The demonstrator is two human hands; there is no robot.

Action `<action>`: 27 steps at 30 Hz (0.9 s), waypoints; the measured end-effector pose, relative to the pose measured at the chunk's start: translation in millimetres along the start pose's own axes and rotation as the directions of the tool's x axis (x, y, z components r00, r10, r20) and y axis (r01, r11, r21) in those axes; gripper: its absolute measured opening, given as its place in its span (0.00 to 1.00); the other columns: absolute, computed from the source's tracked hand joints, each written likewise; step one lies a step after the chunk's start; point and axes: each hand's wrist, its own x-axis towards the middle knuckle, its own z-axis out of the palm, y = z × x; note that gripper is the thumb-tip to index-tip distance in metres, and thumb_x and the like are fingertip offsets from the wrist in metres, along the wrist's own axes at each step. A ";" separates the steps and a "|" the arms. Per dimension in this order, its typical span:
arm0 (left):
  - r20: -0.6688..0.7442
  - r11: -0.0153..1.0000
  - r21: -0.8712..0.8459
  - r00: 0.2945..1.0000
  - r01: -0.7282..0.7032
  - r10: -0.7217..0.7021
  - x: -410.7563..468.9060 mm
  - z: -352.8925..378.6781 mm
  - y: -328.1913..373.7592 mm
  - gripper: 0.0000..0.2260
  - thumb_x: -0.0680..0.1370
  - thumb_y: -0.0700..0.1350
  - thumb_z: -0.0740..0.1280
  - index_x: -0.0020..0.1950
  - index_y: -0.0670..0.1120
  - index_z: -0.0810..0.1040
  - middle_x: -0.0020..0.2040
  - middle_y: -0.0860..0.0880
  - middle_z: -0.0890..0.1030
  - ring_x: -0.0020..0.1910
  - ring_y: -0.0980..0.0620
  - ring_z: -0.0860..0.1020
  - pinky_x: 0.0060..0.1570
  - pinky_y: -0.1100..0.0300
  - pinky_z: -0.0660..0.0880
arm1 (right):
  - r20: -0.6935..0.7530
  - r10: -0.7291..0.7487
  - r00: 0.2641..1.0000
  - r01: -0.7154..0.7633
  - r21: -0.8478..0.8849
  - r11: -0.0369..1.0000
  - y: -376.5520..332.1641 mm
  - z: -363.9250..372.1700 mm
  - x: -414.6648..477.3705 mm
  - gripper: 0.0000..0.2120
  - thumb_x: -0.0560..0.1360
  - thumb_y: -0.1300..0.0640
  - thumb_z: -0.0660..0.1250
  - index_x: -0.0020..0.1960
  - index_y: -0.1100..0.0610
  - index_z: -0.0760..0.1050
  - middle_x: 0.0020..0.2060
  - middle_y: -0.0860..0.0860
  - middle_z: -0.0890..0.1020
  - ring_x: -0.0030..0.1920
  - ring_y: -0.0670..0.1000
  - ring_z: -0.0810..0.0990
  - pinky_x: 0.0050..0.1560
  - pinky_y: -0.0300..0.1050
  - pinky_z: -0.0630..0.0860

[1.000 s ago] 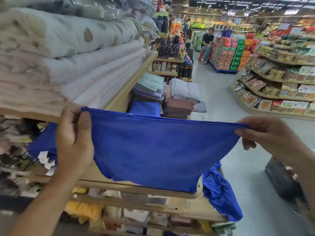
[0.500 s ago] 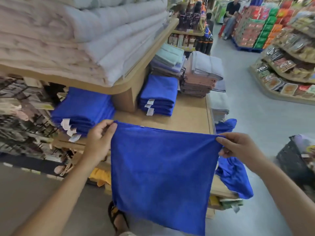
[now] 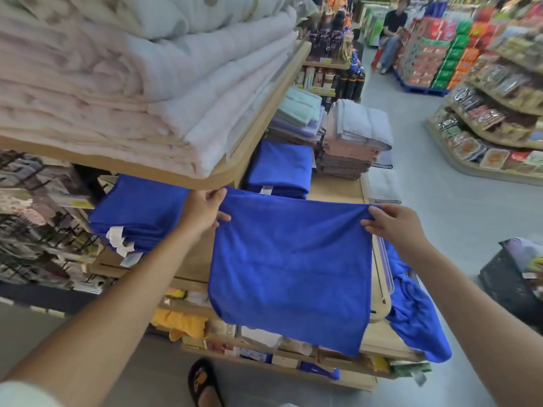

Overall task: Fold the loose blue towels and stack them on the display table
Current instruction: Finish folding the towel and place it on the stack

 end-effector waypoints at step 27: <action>0.382 0.514 -0.106 0.512 0.851 -0.769 -157.2 -16.6 -164.0 0.17 0.84 0.51 0.59 0.58 0.42 0.83 0.54 0.43 0.86 0.49 0.43 0.83 0.43 0.54 0.73 | 0.555 -0.217 0.803 0.593 -0.781 0.195 121.6 92.3 -73.0 0.34 0.82 0.33 0.41 0.82 0.47 0.59 0.81 0.48 0.59 0.82 0.52 0.53 0.82 0.53 0.48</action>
